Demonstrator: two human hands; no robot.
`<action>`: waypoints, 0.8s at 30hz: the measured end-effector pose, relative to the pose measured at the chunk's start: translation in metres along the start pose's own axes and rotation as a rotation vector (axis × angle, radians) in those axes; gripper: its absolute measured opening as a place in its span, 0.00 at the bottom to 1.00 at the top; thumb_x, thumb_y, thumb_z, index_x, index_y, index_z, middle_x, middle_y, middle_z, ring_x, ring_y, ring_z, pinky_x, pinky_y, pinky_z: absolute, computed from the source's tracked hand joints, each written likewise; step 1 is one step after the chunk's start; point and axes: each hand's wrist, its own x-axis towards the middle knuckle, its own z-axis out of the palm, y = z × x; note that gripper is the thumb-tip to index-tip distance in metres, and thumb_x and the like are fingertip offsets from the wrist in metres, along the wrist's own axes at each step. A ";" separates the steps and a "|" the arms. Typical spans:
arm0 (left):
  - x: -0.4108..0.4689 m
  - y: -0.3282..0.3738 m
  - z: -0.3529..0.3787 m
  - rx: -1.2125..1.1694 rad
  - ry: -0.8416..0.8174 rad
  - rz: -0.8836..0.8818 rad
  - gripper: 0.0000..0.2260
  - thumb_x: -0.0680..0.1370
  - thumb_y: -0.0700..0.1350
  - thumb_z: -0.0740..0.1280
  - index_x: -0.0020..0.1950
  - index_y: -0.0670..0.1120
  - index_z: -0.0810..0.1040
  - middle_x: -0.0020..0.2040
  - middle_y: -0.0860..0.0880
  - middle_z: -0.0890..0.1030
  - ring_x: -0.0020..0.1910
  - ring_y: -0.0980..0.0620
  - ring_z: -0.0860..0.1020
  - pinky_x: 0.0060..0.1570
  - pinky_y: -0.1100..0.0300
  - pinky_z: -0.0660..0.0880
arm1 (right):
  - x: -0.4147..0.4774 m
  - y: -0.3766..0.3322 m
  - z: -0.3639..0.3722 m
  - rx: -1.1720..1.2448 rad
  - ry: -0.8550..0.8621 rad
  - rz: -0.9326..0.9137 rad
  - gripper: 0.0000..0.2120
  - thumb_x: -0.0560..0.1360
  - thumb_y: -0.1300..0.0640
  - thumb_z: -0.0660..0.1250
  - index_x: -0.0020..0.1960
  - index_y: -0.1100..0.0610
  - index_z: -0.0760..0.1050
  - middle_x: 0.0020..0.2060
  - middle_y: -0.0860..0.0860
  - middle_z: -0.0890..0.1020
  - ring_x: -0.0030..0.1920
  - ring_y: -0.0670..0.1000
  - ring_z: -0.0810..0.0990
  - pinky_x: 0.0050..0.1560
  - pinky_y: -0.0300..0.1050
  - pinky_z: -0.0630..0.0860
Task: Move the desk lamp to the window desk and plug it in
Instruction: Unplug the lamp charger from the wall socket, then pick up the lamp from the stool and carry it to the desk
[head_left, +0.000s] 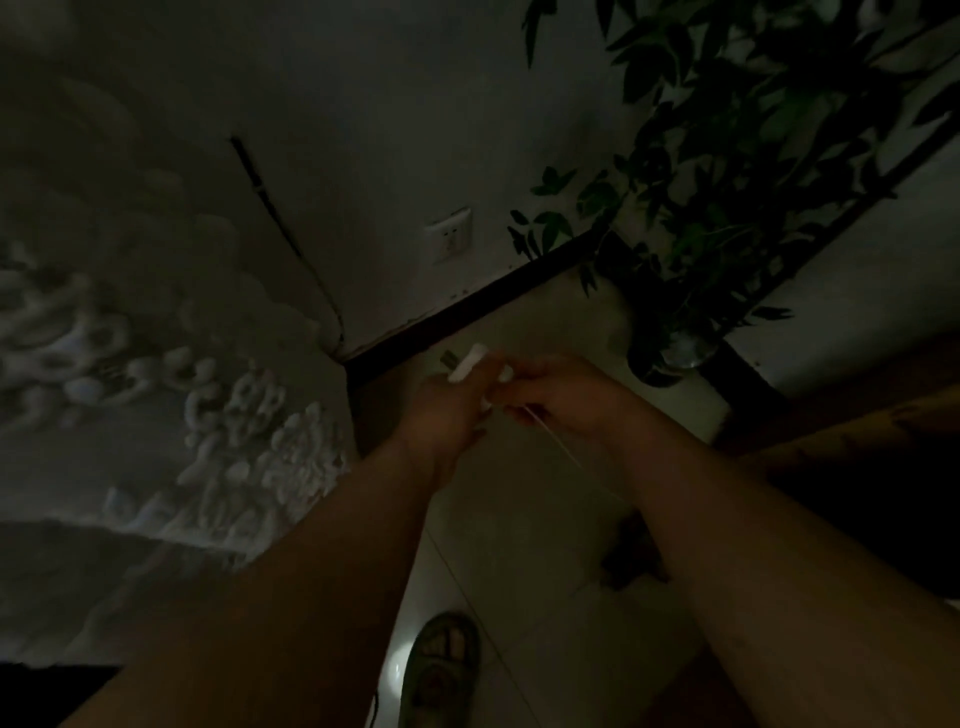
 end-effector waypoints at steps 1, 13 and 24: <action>-0.009 -0.003 0.002 -0.058 -0.010 0.007 0.19 0.76 0.53 0.67 0.66 0.49 0.75 0.55 0.49 0.81 0.51 0.52 0.80 0.44 0.60 0.78 | -0.011 0.001 0.004 0.023 -0.032 0.009 0.16 0.77 0.66 0.70 0.64 0.64 0.78 0.53 0.63 0.84 0.46 0.54 0.80 0.56 0.49 0.78; -0.093 0.015 -0.015 -0.413 0.041 0.166 0.08 0.80 0.51 0.61 0.42 0.51 0.74 0.26 0.54 0.74 0.27 0.57 0.74 0.53 0.53 0.76 | -0.102 0.045 -0.013 -0.181 0.212 0.125 0.13 0.76 0.69 0.69 0.61 0.71 0.79 0.47 0.61 0.80 0.36 0.47 0.76 0.37 0.28 0.75; -0.150 0.007 -0.016 -0.012 -0.204 -0.076 0.17 0.74 0.61 0.66 0.43 0.46 0.75 0.30 0.49 0.72 0.20 0.56 0.68 0.19 0.68 0.65 | -0.176 0.088 -0.022 -0.479 0.600 0.254 0.13 0.79 0.57 0.67 0.62 0.57 0.81 0.62 0.56 0.82 0.65 0.58 0.79 0.66 0.51 0.74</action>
